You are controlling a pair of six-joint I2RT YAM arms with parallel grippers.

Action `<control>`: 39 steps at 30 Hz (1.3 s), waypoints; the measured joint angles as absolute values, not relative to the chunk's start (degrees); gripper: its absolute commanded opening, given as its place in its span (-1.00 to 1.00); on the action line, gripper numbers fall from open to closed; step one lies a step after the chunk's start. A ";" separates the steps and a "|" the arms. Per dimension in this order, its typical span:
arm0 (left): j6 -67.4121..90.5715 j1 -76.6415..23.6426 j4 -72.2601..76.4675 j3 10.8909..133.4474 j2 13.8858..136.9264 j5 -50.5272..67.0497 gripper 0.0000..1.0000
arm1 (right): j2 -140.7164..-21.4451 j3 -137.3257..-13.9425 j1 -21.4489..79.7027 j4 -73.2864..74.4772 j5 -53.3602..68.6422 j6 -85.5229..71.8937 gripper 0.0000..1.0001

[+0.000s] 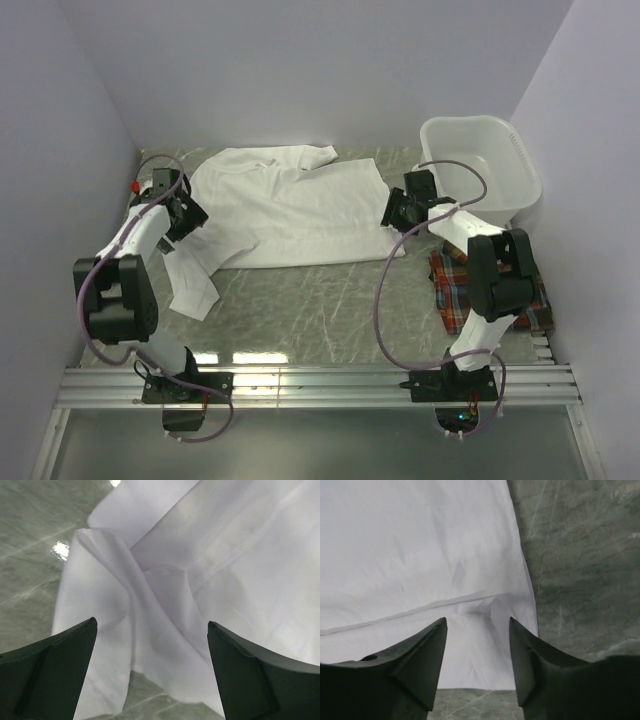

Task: Fold and stack the long sleeve shirts
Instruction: Fold the shirt

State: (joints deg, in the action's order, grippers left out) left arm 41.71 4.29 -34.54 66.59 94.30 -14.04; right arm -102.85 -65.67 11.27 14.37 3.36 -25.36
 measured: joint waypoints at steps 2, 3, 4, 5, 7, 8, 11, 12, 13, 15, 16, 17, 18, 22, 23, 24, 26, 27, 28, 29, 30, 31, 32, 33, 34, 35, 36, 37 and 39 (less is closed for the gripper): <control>41.85 4.29 -35.77 66.54 90.43 -14.92 0.97 | -100.27 -65.65 11.97 15.38 2.42 -25.06 0.36; 41.98 4.29 -36.23 66.41 88.20 -15.31 0.96 | -98.56 -65.54 12.60 15.62 2.00 -24.77 0.39; 42.33 4.29 -36.45 65.95 85.80 -15.79 0.96 | -96.55 -65.30 13.41 15.64 1.78 -24.51 0.43; 42.70 4.29 -36.58 65.04 83.31 -16.10 0.95 | -94.52 -64.90 14.44 15.55 1.48 -24.32 0.46; 43.20 4.29 -37.39 62.37 78.91 -16.40 0.93 | -90.35 -63.66 17.04 15.46 0.51 -23.77 0.49; 43.51 4.29 -37.56 60.20 76.55 -16.32 0.92 | -88.36 -62.70 18.55 15.29 -0.05 -23.40 0.49; 44.77 4.27 -39.70 54.04 72.29 -15.42 0.89 | -84.01 -59.72 22.87 15.31 -1.06 -22.81 0.49; 45.30 4.25 -40.32 52.27 71.57 -14.85 0.88 | -82.89 -58.46 24.60 15.29 -1.06 -22.72 0.49; 46.02 4.25 -41.17 50.41 70.94 -14.41 0.86 | -82.19 -57.36 25.80 15.29 -0.84 -22.68 0.49; 47.77 4.25 -42.02 46.63 69.95 -13.34 0.85 | -81.01 -55.16 27.62 15.27 -0.36 -22.74 0.49; 48.62 4.25 -42.30 45.01 69.58 -13.08 0.83 | -80.62 -54.17 28.21 15.22 -0.19 -22.83 0.49; 49.39 4.25 -42.48 43.75 69.28 -12.86 0.83 | -80.34 -53.39 28.77 15.27 -0.14 -22.87 0.49; 50.50 4.25 -42.74 42.57 68.99 -12.91 0.83 | -80.16 -52.82 29.30 15.31 -0.12 -22.90 0.49; 53.41 5.08 -42.35 39.64 68.29 -13.26 0.84 | -79.99 -52.01 30.81 15.35 0.03 -23.05 0.49; 53.82 5.85 -41.82 38.98 68.20 -13.30 0.84 | -79.92 -51.99 31.03 15.31 0.14 -23.07 0.49; 54.00 6.94 -41.25 38.35 68.16 -13.23 0.84 | -79.83 -51.96 31.20 15.20 0.43 -23.09 0.49; 54.30 9.19 -40.07 37.10 68.10 -13.21 0.84 | -79.53 -51.72 31.40 14.83 0.82 -23.09 0.49; 54.33 10.22 -39.64 36.64 68.16 -13.21 0.83 | -79.31 -51.48 31.46 14.61 0.93 -23.09 0.49; 54.30 10.90 -39.35 36.32 68.27 -13.19 0.81 | -79.15 -51.24 31.51 14.44 0.99 -23.09 0.49; 54.26 11.38 -38.72 36.03 68.62 -13.13 0.80 | -79.05 -51.03 31.53 14.39 1.06 -23.09 0.49; 54.17 11.66 -38.15 35.88 69.06 -13.04 0.79 | -79.00 -50.89 31.53 14.39 1.13 -23.09 0.49; 54.04 11.84 -37.50 35.75 69.76 -12.75 0.74 | -79.00 -50.83 31.53 14.35 1.17 -23.09 0.49; 53.84 11.90 -36.71 35.62 70.54 -12.38 0.71 | -79.00 -50.78 31.53 14.24 1.23 -23.09 0.49; 53.71 11.97 -36.01 35.48 71.44 -11.81 0.68 | -79.00 -50.70 31.53 14.13 1.37 -23.11 0.49; 53.41 11.97 -35.48 35.33 72.12 -11.73 0.58 | -79.00 -50.65 31.53 14.11 1.54 -23.11 0.49; 53.23 11.97 -35.42 35.40 72.51 -11.75 0.52 | -79.00 -50.57 31.53 14.09 1.61 -23.11 0.49; 52.99 11.99 -35.33 35.40 72.51 -11.81 0.47 | -79.00 -50.52 31.53 14.13 1.63 -23.14 0.48; 52.82 11.99 -35.35 35.38 72.64 -11.88 0.34 | -78.98 -50.50 31.53 14.09 1.74 -23.16 0.48; 52.45 12.16 -35.35 35.38 72.82 -11.99 0.16 | -78.98 -50.48 31.53 14.09 1.85 -23.29 0.48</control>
State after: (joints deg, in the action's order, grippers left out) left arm 52.45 12.16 -35.35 35.38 72.82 -11.99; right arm -78.98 -50.48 31.53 14.09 1.85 -23.29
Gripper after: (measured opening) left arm 0.655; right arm 0.743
